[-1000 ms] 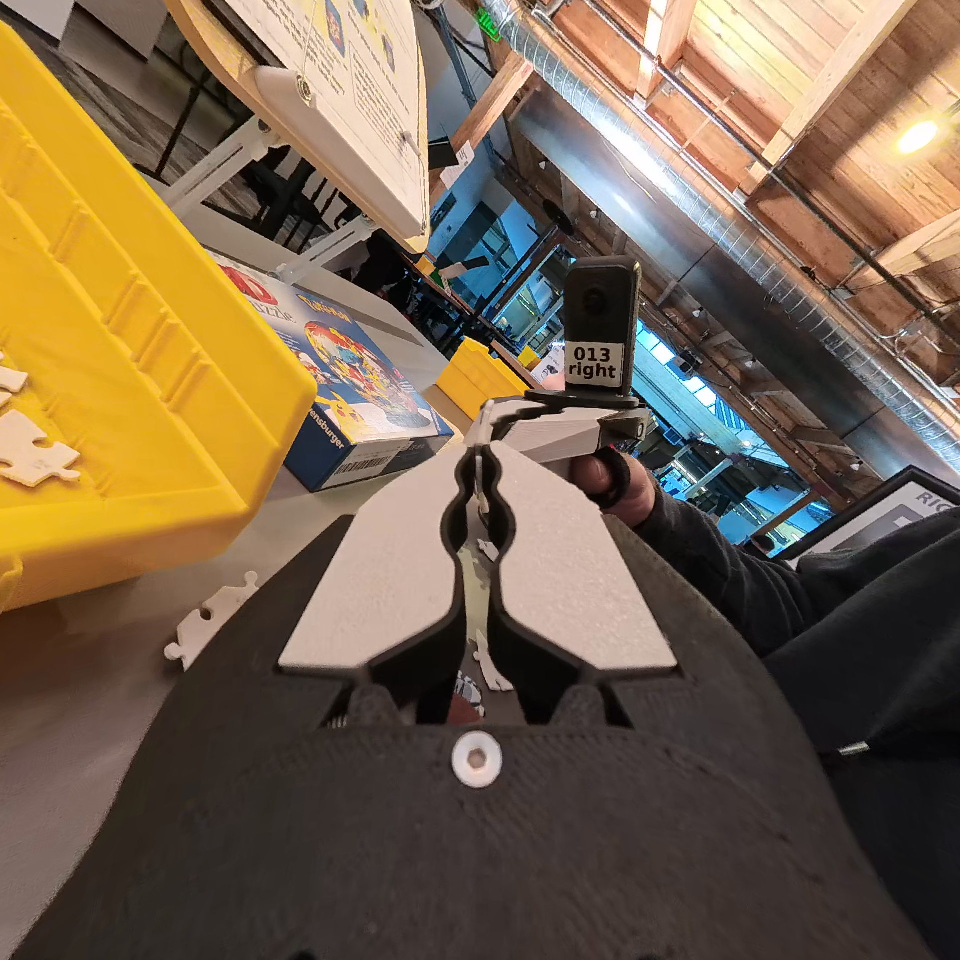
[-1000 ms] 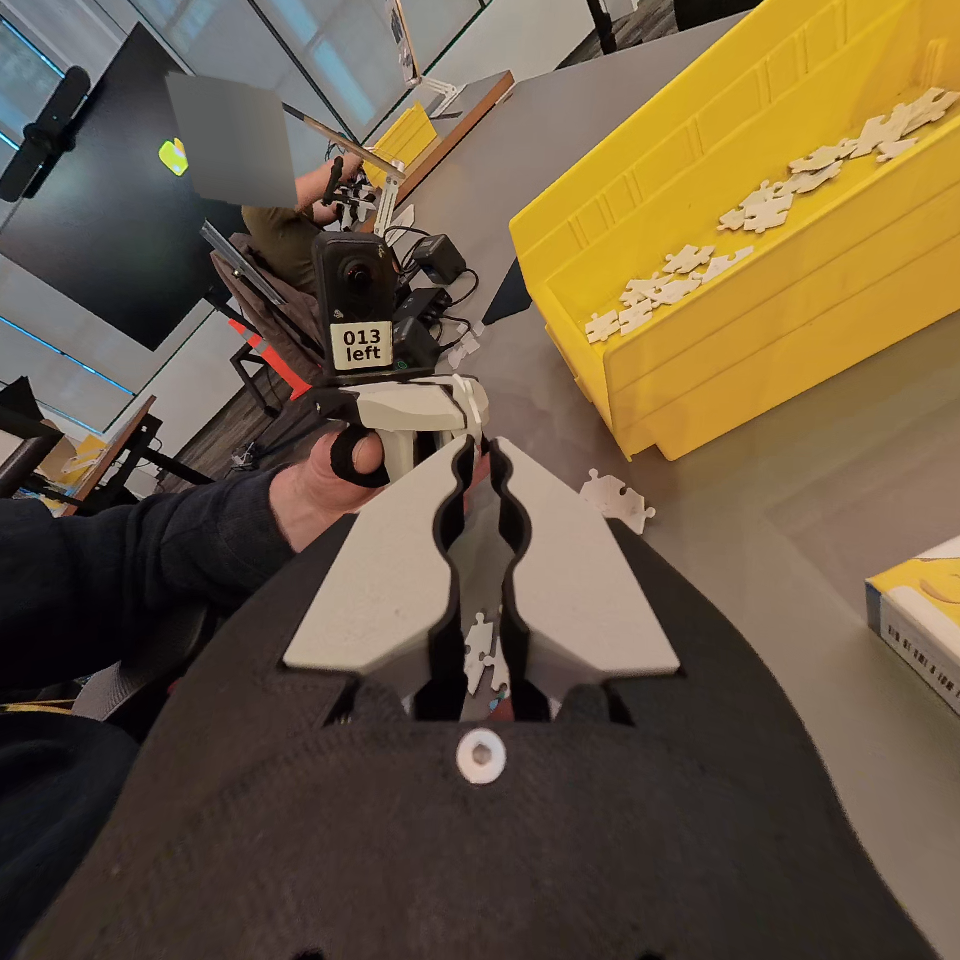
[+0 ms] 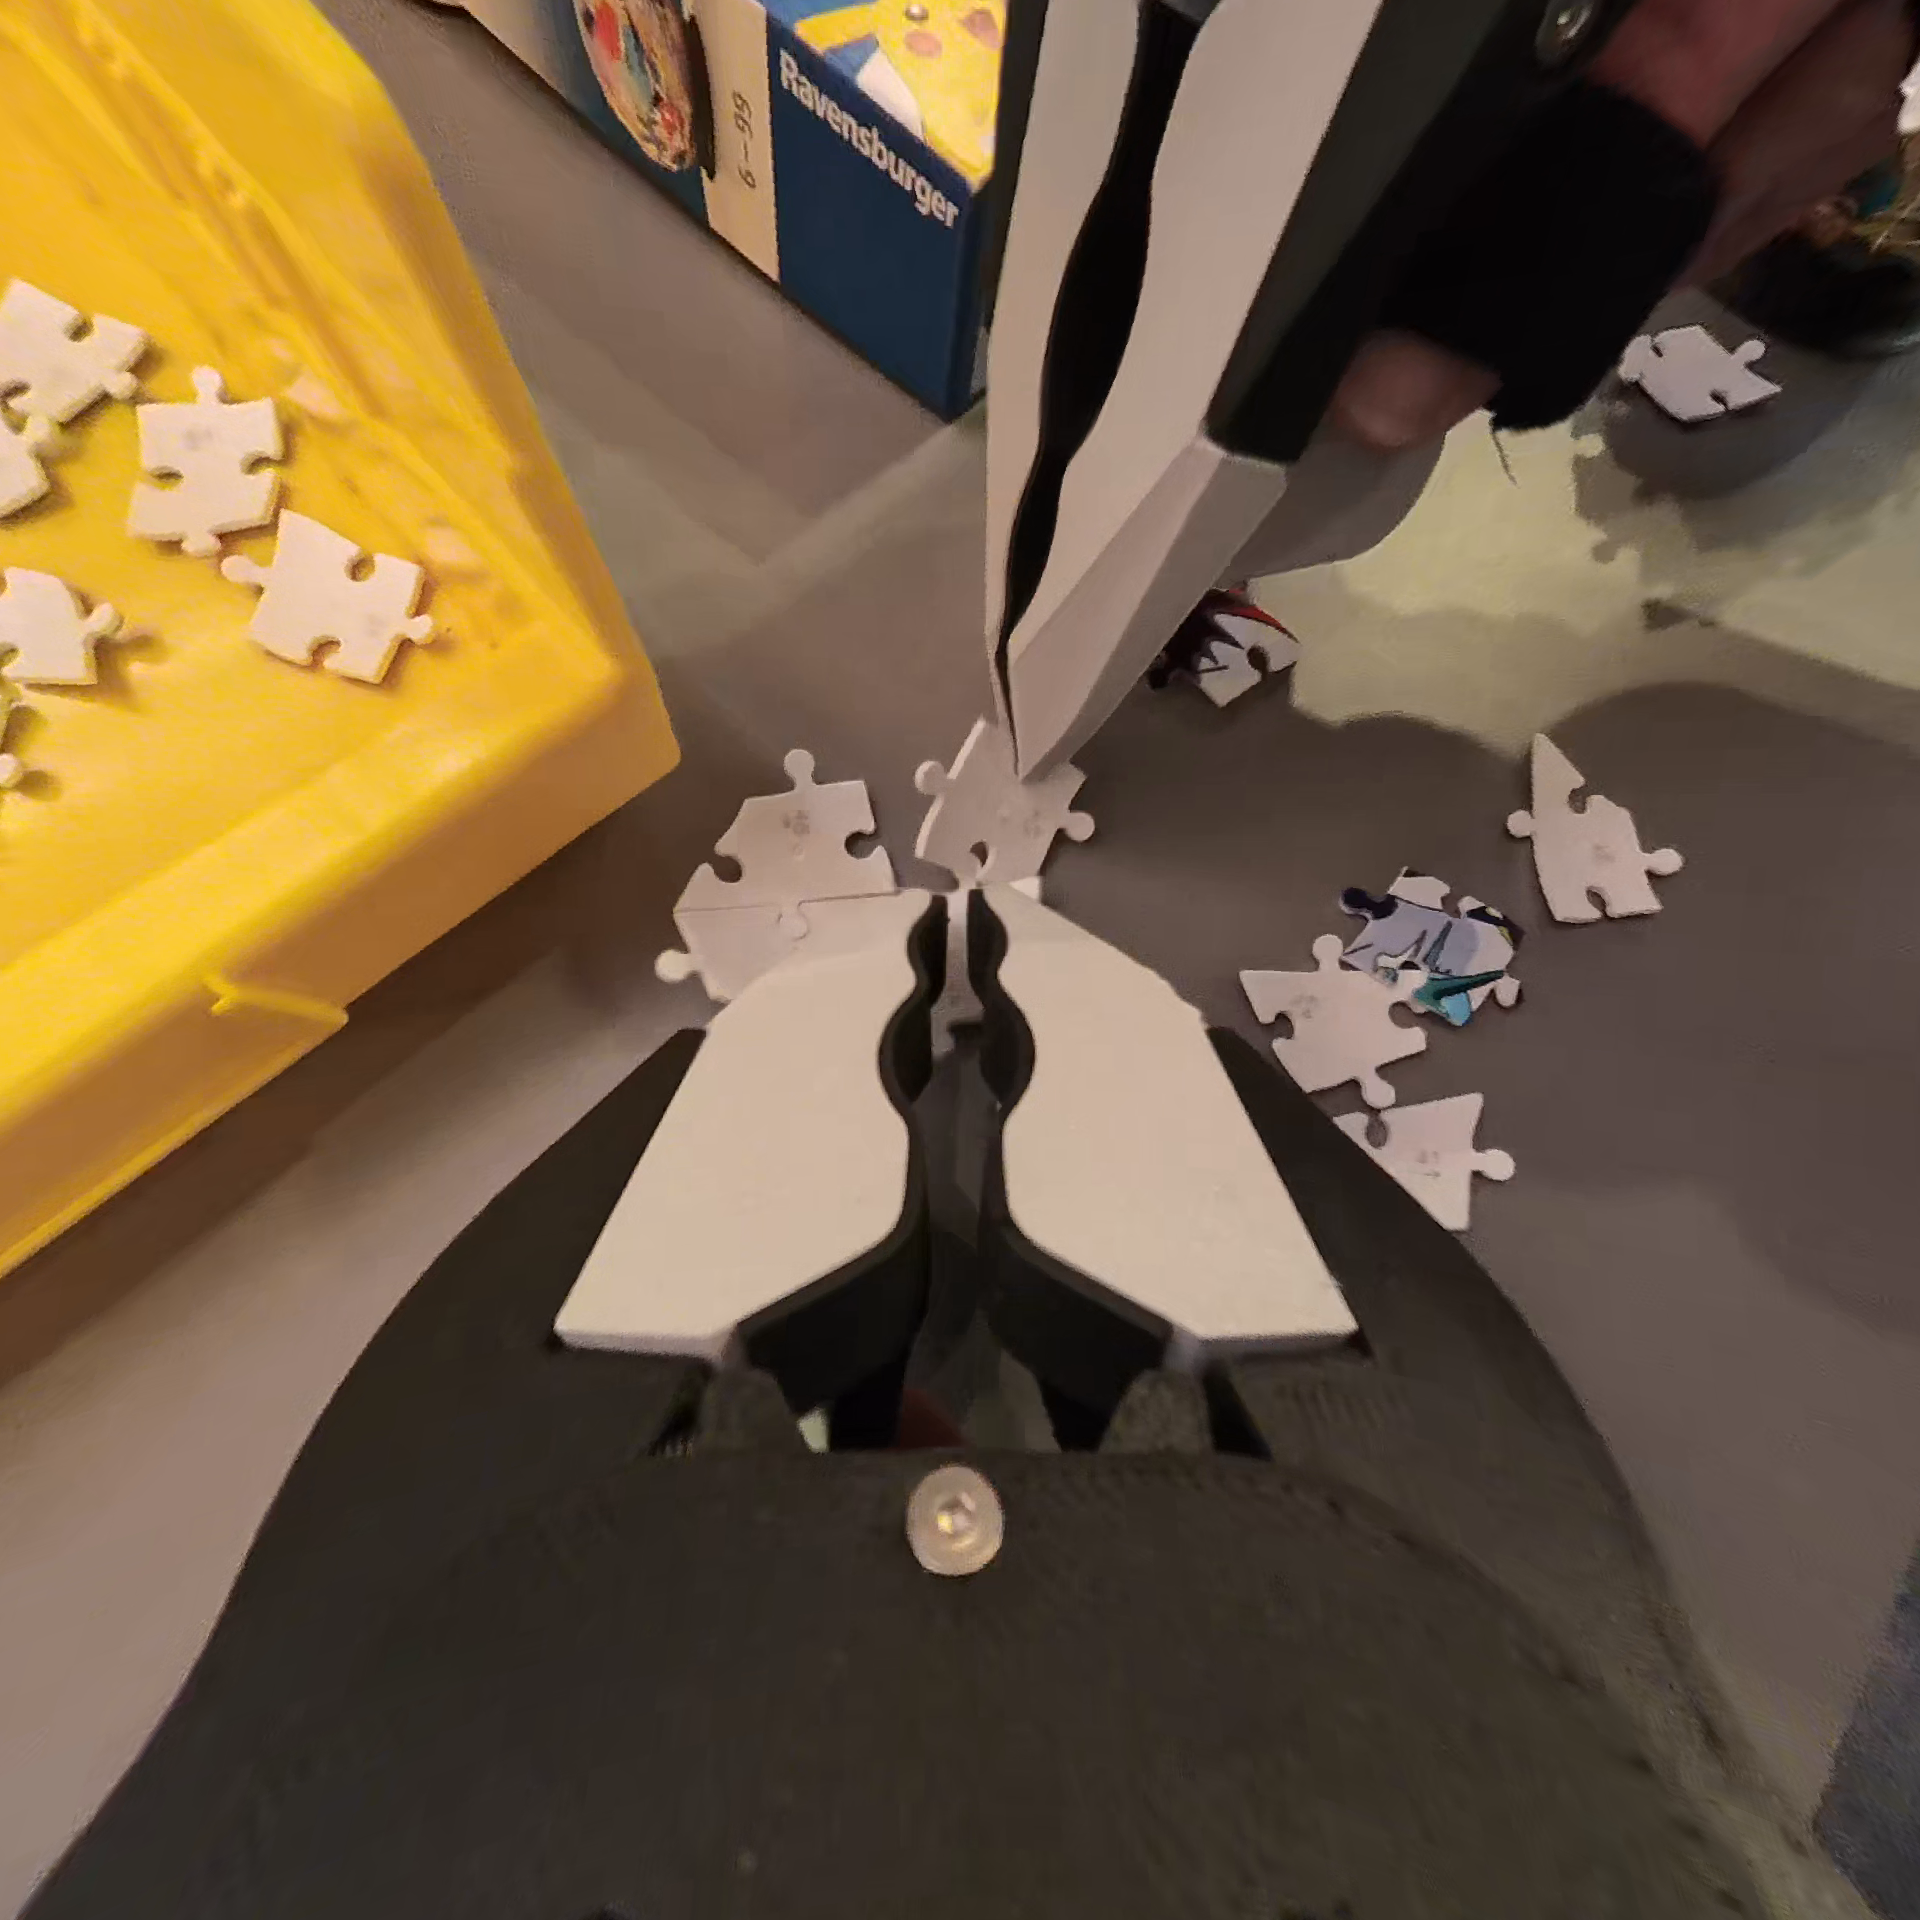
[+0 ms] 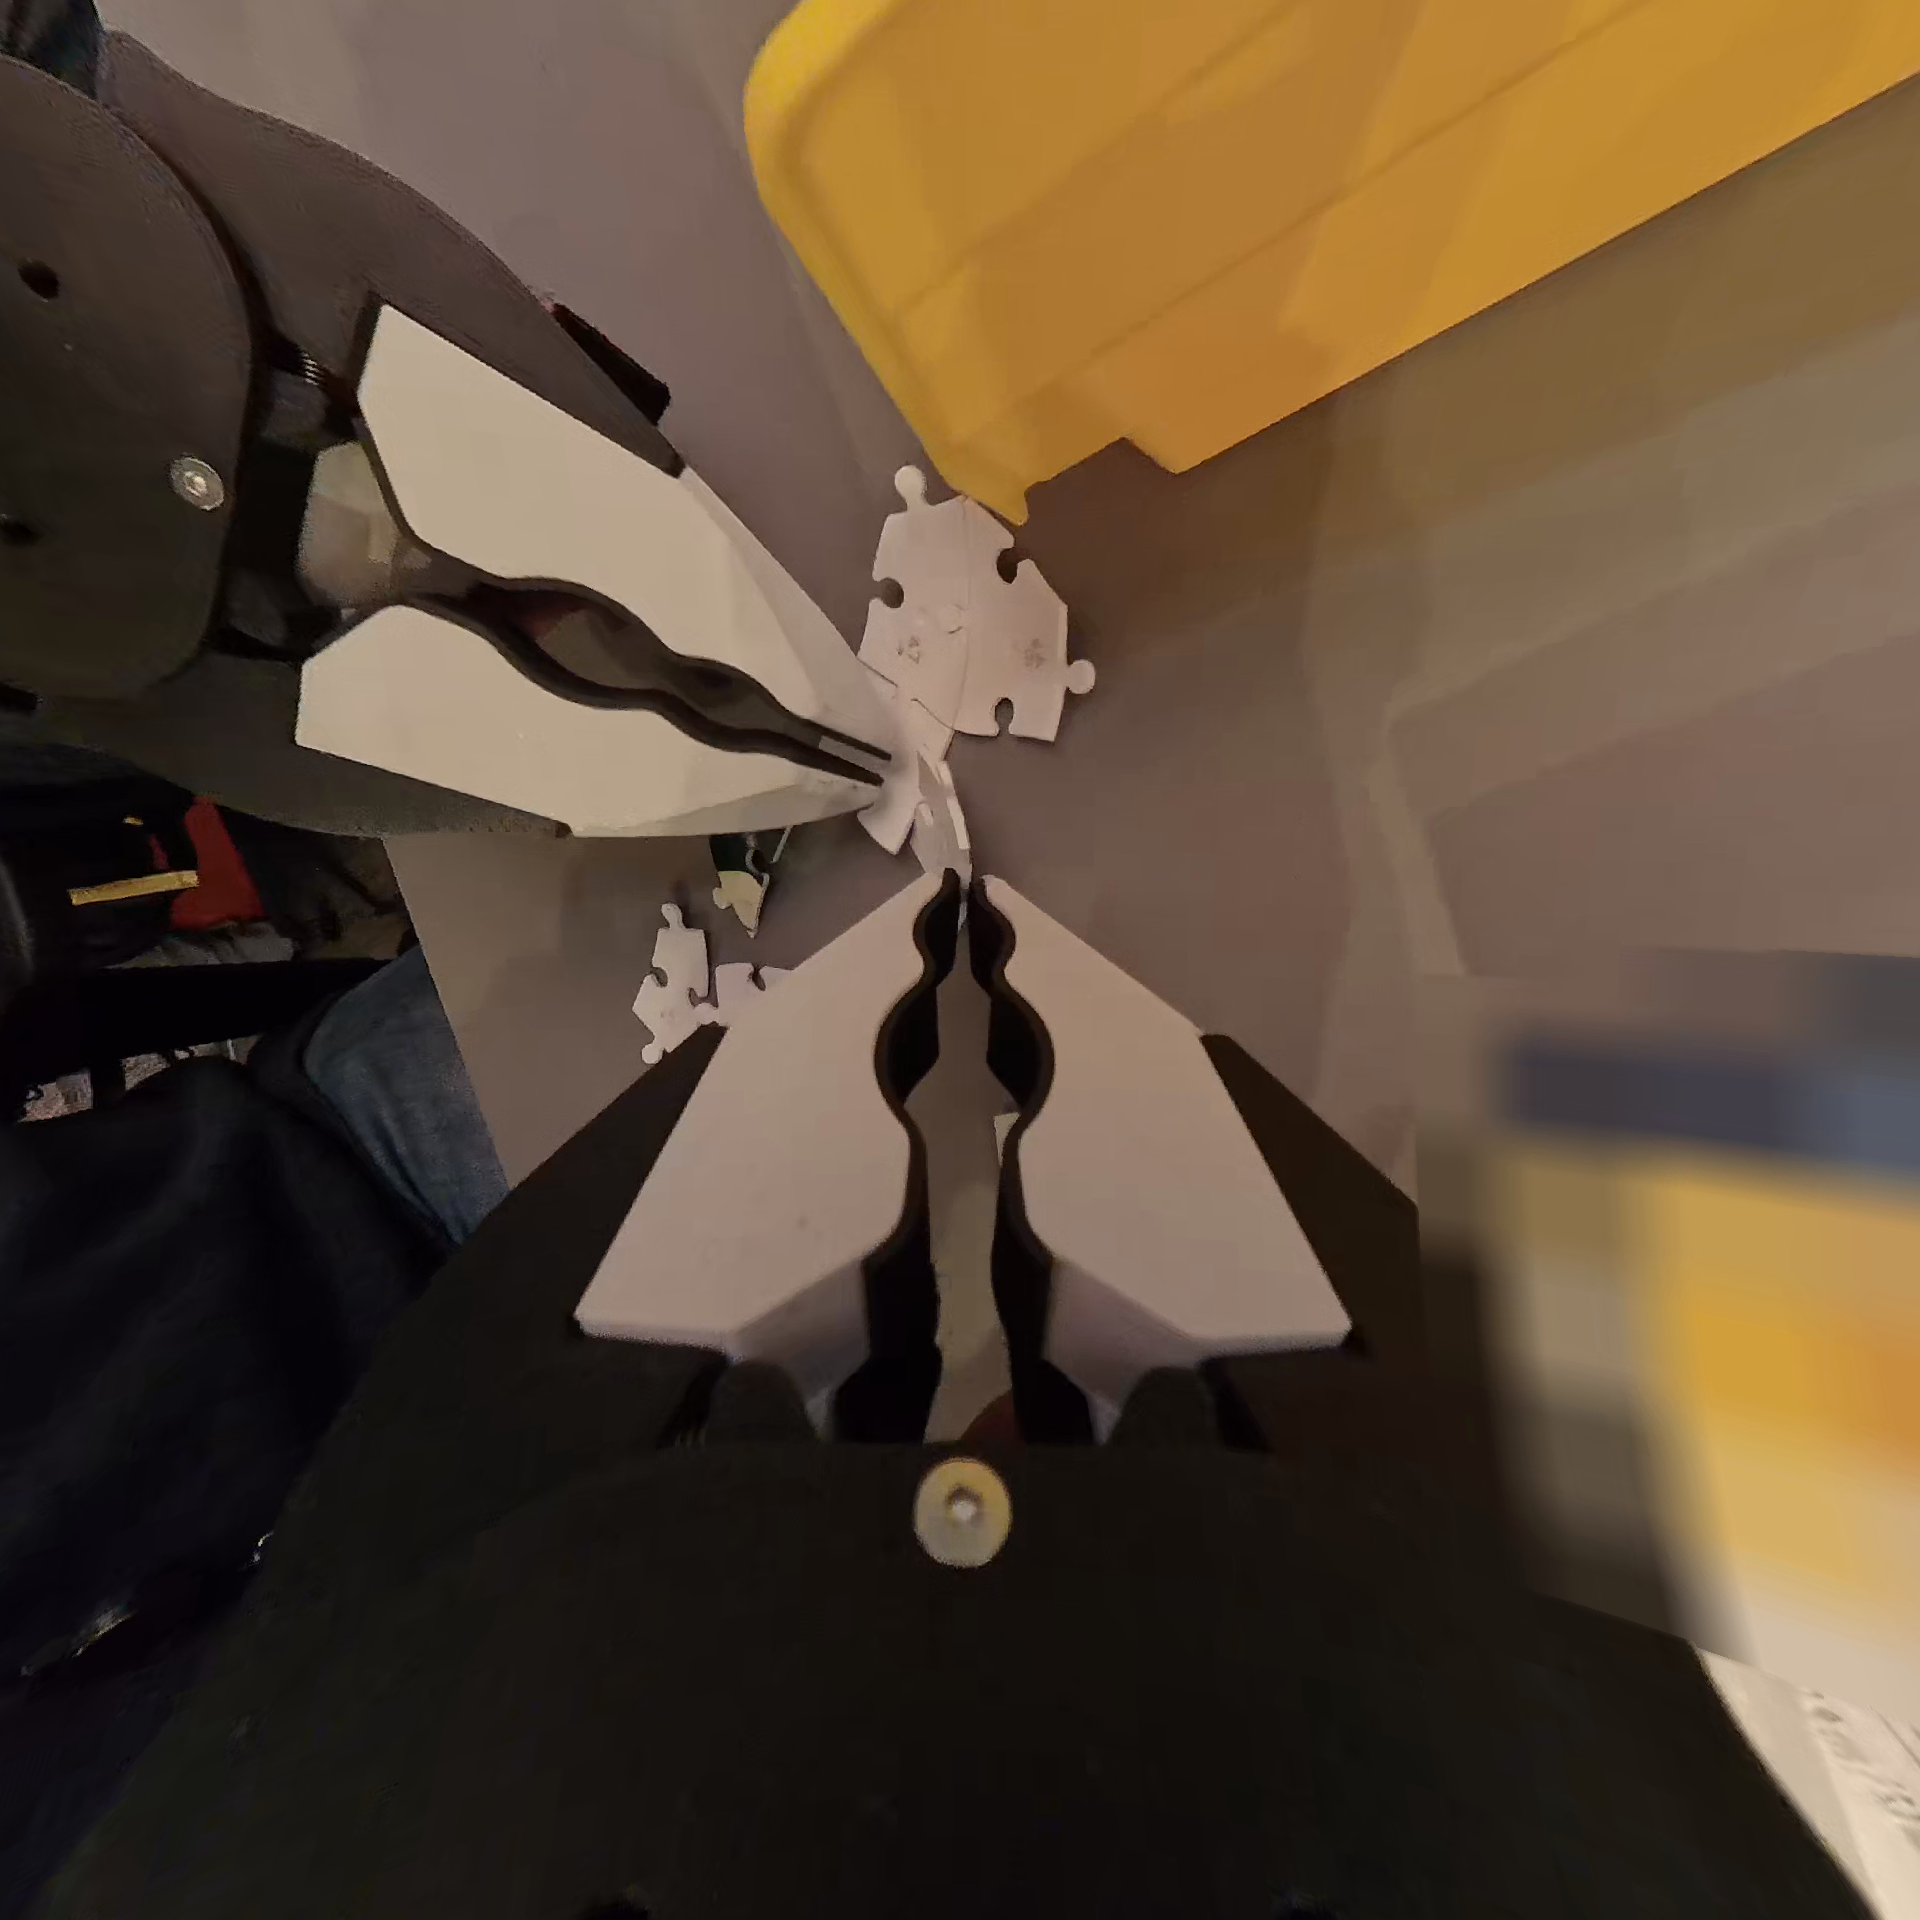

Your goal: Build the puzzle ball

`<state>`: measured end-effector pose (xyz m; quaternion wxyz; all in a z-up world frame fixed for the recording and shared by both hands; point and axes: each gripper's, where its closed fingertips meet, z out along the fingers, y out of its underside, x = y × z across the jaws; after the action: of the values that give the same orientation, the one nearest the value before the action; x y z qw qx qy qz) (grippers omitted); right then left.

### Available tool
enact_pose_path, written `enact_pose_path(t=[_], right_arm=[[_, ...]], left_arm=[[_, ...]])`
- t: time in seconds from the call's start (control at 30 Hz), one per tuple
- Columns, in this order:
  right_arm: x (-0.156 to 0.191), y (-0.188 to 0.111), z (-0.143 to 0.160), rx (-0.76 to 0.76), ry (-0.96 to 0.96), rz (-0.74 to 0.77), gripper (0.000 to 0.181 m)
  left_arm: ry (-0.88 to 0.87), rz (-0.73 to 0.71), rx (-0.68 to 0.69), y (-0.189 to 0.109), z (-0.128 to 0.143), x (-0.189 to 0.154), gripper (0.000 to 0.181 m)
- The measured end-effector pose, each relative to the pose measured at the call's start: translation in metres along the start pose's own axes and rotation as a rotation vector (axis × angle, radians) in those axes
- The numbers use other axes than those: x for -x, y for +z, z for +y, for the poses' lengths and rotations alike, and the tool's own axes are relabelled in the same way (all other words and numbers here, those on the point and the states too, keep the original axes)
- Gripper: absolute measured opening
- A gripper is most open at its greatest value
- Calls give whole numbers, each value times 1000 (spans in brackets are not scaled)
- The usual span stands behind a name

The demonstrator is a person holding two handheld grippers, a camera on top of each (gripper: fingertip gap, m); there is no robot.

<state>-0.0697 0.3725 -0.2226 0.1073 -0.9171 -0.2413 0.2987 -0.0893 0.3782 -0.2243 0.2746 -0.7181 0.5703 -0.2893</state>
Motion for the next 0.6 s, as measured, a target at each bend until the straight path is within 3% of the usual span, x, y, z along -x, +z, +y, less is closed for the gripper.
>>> enact_pose_path(t=[0.43, 0.6], right_arm=[[-9, 9, -4, 75, -10, 29, 5], [-6, 8, -5, 60, -28, 48, 15]], left_arm=[[8, 9, 61, 7, 5, 1, 0], [9, 14, 60, 7, 5, 1, 0]])
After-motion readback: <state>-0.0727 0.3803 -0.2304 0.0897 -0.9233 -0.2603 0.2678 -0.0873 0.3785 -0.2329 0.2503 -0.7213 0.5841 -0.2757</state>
